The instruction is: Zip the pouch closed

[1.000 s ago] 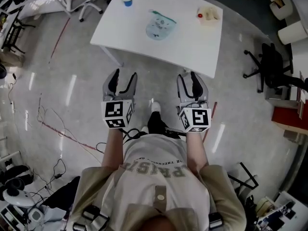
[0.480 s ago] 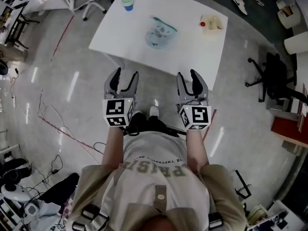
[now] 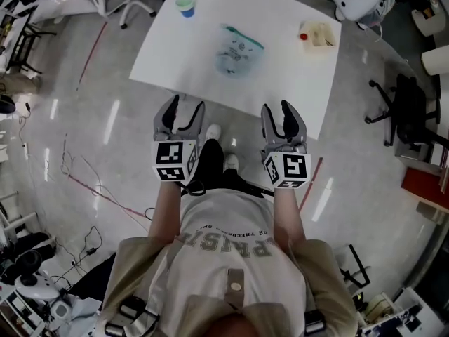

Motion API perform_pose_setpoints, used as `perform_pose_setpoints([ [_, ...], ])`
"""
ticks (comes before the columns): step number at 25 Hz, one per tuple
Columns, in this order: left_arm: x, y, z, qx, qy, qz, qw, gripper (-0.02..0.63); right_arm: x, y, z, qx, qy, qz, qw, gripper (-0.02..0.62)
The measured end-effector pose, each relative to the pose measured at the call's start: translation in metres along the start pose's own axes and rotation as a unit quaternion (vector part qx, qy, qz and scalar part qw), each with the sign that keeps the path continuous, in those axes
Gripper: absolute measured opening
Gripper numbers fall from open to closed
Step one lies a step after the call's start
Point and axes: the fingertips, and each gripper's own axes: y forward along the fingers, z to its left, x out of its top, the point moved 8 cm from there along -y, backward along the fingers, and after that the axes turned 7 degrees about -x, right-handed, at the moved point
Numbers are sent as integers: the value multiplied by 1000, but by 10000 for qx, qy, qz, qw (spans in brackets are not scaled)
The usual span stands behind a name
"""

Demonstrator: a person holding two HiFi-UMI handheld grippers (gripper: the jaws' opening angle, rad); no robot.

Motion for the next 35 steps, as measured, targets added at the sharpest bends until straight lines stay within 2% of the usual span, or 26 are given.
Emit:
perform_pose_setpoints([
  [14, 47, 107, 95, -609, 139, 155, 9979, 270, 17, 120, 12, -557, 46, 118, 9984, 170],
  [19, 62, 140, 115, -846, 207, 160, 9961, 268, 23, 151, 11, -749, 48, 104, 9971, 170],
  [25, 59, 170, 124, -1131, 218, 367, 9927, 269, 21, 166, 9, -978, 38, 229, 9949, 170],
  [35, 43, 201, 108, -1361, 130, 729, 9879, 268, 4, 167, -16, -1177, 133, 514, 9916, 170],
])
